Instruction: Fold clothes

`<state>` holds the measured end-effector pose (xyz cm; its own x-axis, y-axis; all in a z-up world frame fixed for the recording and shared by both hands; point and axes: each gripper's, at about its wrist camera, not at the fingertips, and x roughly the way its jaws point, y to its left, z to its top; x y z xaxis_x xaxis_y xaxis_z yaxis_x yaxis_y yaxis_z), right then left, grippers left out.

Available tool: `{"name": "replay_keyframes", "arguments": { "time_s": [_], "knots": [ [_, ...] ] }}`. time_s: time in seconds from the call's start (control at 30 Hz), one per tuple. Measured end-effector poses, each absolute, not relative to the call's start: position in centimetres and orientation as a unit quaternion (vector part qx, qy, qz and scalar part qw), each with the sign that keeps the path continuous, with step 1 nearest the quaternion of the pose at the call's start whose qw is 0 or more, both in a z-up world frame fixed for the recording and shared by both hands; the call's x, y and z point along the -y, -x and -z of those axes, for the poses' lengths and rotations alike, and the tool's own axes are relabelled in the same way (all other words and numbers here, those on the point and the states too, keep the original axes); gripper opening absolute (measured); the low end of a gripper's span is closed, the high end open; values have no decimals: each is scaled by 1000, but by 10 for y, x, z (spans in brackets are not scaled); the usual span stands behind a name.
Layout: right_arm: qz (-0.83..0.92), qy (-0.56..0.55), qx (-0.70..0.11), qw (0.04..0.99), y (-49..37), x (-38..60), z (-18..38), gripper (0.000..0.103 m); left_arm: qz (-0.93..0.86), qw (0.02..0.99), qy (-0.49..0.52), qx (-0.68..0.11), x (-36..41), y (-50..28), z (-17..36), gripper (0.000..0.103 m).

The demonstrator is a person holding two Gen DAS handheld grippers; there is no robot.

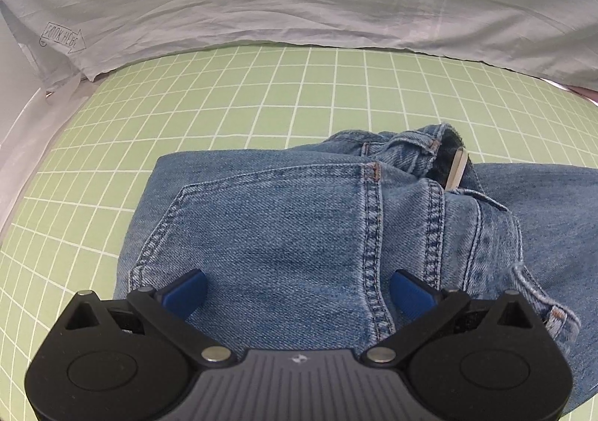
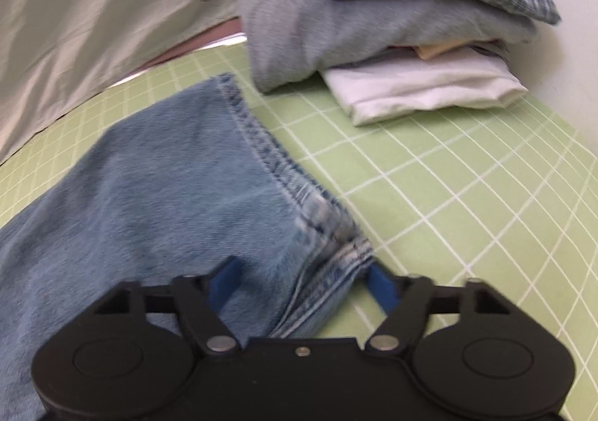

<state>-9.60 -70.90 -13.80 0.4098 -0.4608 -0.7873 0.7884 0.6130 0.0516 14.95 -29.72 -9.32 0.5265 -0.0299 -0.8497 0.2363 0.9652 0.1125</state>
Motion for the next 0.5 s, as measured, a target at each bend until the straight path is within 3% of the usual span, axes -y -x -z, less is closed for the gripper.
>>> {"name": "replay_keyframes", "arguments": {
  "time_s": [0.07,0.17,0.5],
  "knots": [
    [370,-206,-389,818,92,706,135,33,76,863,-108,-488,298,-152,92,103],
    [347,-165,-411,827,82,702,132,23,82,857,-103,-498,296,-157,90,103],
    [320,-64,-362,873,67,653,65,18,83,871,-22,-484,262,-139,61,103]
  ]
}}
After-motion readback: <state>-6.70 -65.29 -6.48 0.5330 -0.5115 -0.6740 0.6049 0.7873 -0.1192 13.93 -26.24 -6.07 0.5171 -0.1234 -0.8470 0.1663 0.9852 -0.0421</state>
